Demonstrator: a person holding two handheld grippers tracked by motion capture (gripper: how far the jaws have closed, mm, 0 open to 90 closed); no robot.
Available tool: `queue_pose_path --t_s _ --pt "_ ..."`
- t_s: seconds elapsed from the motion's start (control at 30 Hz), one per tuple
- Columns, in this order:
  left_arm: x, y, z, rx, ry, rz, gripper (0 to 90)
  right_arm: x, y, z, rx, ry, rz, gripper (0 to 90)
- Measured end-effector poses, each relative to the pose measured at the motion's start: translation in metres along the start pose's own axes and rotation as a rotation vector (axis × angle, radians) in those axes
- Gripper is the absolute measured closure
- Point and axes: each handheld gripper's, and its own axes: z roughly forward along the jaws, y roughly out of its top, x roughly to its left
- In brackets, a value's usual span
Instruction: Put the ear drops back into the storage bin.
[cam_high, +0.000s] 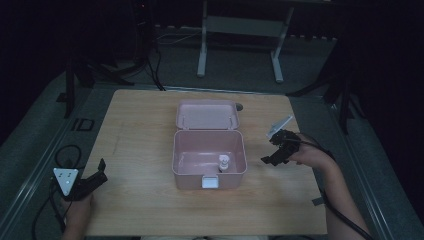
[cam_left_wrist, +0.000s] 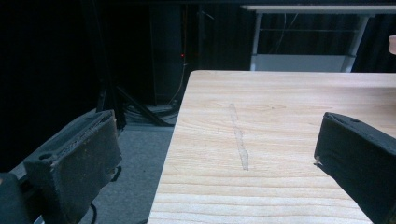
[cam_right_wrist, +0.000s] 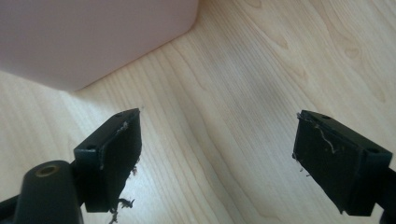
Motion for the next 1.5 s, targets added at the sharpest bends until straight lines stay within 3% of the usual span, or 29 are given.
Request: queue_pose_path --t_s 0.17,0.33,0.43,0.63,0.87,1.0,1.33,1.4,1.5 --pt "0.0 0.0 0.0 -0.001 -0.001 -0.003 0.4 -0.001 -0.018 0.013 -0.055 -0.041 0.091 13.7" --pt "0.0 0.0 0.0 0.0 -0.001 -0.002 0.4 0.0 -0.033 0.029 -0.052 -0.087 0.141 13.5" --pt "0.001 0.0 0.0 0.0 0.0 -0.003 0.4 0.002 -0.041 0.036 -0.065 -0.088 0.169 13.1" --pt "0.001 0.0 0.0 0.001 0.0 -0.005 0.4 0.005 -0.055 0.044 -0.114 -0.143 0.23 12.9" --pt "0.001 0.0 0.0 -0.001 0.0 -0.005 0.4 0.014 -0.069 0.047 -0.187 -0.259 0.348 12.9" --pt "0.001 0.0 0.0 0.001 0.002 -0.003 0.4 0.021 -0.074 0.051 -0.193 -0.347 0.363 12.8" --pt "0.001 0.0 0.0 0.002 0.003 -0.005 0.4 0.032 -0.086 0.053 -0.274 -0.417 0.463 12.9" --pt "0.001 0.0 0.0 0.001 0.004 -0.006 0.4 0.036 -0.091 0.053 -0.315 -0.458 0.505 12.9" --pt "0.001 0.0 0.0 0.002 0.003 -0.006 0.4 0.04 -0.095 0.052 -0.345 -0.49 0.529 12.9"
